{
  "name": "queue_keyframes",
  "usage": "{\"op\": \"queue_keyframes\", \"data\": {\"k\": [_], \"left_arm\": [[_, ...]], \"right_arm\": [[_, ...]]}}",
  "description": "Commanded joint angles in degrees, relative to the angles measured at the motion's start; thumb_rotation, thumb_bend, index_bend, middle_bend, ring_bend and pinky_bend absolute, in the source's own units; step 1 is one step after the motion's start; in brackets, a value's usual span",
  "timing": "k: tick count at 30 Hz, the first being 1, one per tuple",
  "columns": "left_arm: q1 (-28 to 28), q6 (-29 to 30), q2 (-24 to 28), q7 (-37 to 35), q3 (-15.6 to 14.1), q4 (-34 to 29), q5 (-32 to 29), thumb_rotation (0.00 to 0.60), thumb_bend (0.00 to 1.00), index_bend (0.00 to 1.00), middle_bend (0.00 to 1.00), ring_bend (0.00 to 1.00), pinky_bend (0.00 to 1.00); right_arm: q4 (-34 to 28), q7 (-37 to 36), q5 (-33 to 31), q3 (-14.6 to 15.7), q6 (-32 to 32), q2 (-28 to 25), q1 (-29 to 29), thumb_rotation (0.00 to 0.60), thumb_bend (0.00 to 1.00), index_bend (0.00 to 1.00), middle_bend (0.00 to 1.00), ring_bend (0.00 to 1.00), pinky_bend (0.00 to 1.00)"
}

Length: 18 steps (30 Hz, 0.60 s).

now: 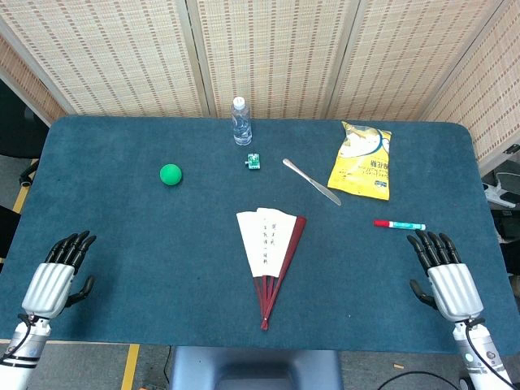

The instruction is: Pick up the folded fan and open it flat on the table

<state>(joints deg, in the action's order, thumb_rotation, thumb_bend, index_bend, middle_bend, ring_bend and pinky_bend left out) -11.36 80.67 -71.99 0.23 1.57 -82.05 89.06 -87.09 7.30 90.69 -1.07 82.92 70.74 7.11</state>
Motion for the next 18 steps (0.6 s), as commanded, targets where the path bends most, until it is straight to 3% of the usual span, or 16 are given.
{"op": "queue_keyframes", "data": {"k": [1, 9, 18], "left_arm": [[1.3, 1.7, 1.6, -1.9, -1.0, 0.1, 1.0, 0.600, 0.44, 0.00, 0.00, 0.00, 0.10], [0.8, 0.7, 1.5, -2.5, -0.8, 0.7, 0.3, 0.600, 0.45, 0.00, 0.00, 0.00, 0.10], [0.1, -0.4, 0.8, -1.7, -0.7, 0.8, -0.1, 0.600, 0.44, 0.00, 0.00, 0.00, 0.10]], "right_arm": [[0.1, 0.3, 0.2, 0.2, -0.2, 0.2, 0.1, 0.600, 0.27, 0.00, 0.00, 0.00, 0.00], [1.7, 1.8, 3.3, 1.3, -0.8, 2.8, 1.2, 0.600, 0.27, 0.01, 0.00, 0.00, 0.00], [3.9, 8.2, 10.9, 2.4, -9.0, 10.5, 9.0, 0.600, 0.27, 0.21, 0.00, 0.00, 0.00]]}}
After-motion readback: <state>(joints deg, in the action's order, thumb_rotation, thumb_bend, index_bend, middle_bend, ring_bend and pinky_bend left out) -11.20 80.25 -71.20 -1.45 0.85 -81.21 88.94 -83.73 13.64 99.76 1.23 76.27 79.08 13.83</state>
